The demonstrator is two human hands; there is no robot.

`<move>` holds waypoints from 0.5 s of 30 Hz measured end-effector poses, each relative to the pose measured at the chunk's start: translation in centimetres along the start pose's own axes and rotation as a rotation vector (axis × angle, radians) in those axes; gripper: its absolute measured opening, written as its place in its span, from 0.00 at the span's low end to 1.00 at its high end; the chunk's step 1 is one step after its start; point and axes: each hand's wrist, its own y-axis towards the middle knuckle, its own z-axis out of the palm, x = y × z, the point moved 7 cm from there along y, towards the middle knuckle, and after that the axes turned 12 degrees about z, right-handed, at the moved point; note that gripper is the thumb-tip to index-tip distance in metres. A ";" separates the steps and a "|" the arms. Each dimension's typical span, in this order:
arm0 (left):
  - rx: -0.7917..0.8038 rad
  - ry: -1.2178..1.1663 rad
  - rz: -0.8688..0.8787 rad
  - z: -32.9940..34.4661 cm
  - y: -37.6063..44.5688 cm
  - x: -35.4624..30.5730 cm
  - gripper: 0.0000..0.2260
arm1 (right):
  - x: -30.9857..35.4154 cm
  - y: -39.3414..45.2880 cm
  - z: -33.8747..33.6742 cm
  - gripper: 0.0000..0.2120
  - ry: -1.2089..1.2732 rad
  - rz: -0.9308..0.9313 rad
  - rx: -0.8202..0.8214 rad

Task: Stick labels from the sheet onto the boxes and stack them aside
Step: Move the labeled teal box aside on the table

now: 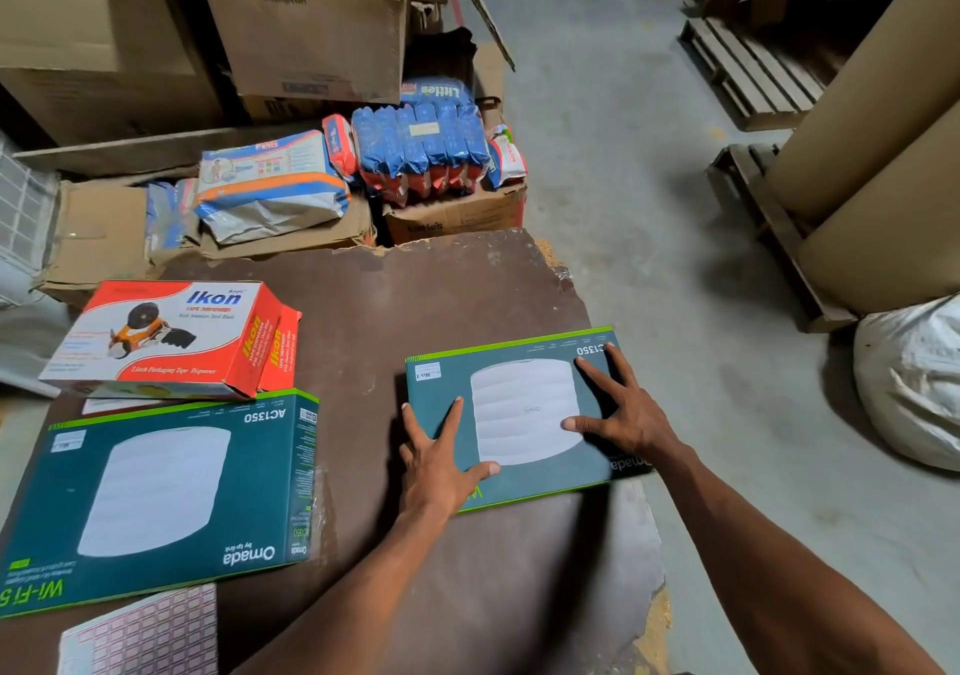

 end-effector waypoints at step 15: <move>0.009 -0.023 0.031 0.1 0.3 0.5 0.48 | -0.5 0.3 0.5 0.49 0.025 0.034 0.037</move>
